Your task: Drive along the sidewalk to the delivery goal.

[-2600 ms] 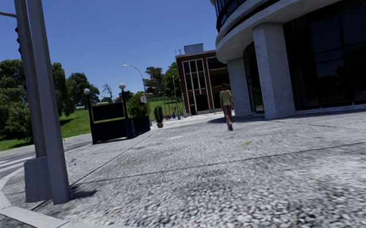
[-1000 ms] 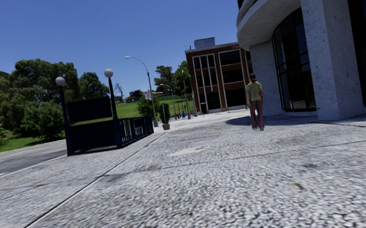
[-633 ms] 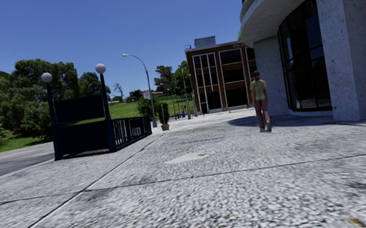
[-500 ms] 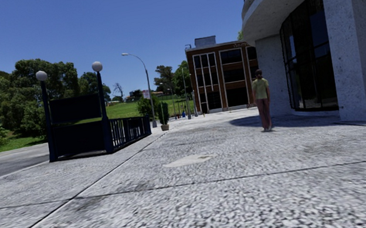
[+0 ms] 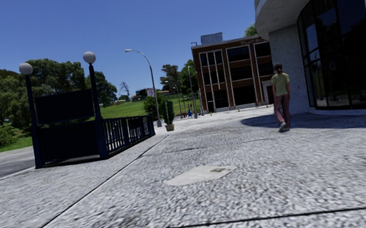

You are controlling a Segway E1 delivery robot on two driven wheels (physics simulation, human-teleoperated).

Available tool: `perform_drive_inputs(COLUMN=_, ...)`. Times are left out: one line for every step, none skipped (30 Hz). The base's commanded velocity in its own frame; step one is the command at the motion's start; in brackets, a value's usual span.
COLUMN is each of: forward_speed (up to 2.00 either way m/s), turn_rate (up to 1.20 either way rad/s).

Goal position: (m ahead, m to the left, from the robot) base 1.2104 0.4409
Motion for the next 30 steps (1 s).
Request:
perform_drive_inputs(forward_speed=1.77, turn_rate=0.00)
perform_drive_inputs(forward_speed=1.77, turn_rate=0.00)
perform_drive_inputs(forward_speed=1.76, turn_rate=0.00)
perform_drive_inputs(forward_speed=1.74, turn_rate=0.00)
perform_drive_inputs(forward_speed=1.73, turn_rate=0.00)
perform_drive_inputs(forward_speed=1.73, turn_rate=0.00)
perform_drive_inputs(forward_speed=1.73, turn_rate=0.00)
perform_drive_inputs(forward_speed=1.73, turn_rate=0.00)
perform_drive_inputs(forward_speed=1.73, turn_rate=0.00)
perform_drive_inputs(forward_speed=1.73, turn_rate=0.00)
perform_drive_inputs(forward_speed=1.72, turn_rate=0.00)
perform_drive_inputs(forward_speed=1.72, turn_rate=0.00)
perform_drive_inputs(forward_speed=1.71, turn_rate=0.00)
perform_drive_inputs(forward_speed=1.71, turn_rate=0.00)
perform_drive_inputs(forward_speed=1.70, turn_rate=0.00)
perform_drive_inputs(forward_speed=1.69, turn_rate=0.00)
perform_drive_inputs(forward_speed=1.69, turn_rate=0.00)
perform_drive_inputs(forward_speed=1.69, turn_rate=0.00)
perform_drive_inputs(forward_speed=1.67, turn_rate=0.00)
perform_drive_inputs(forward_speed=1.65, turn_rate=0.00)
perform_drive_inputs(forward_speed=1.62, turn_rate=0.00)
perform_drive_inputs(forward_speed=1.62, turn_rate=0.00)
perform_drive_inputs(forward_speed=1.59, turn_rate=0.00)
perform_drive_inputs(forward_speed=1.54, turn_rate=0.00)
perform_drive_inputs(forward_speed=1.54, turn_rate=0.00)
perform_drive_inputs(forward_speed=0.17, turn_rate=0.00)
perform_drive_inputs(forward_speed=0.00, turn_rate=0.00)
perform_drive_inputs(forward_speed=0.00, turn_rate=0.00)
perform_drive_inputs(forward_speed=0.00, turn_rate=0.00)
perform_drive_inputs(forward_speed=0.00, turn_rate=0.00)
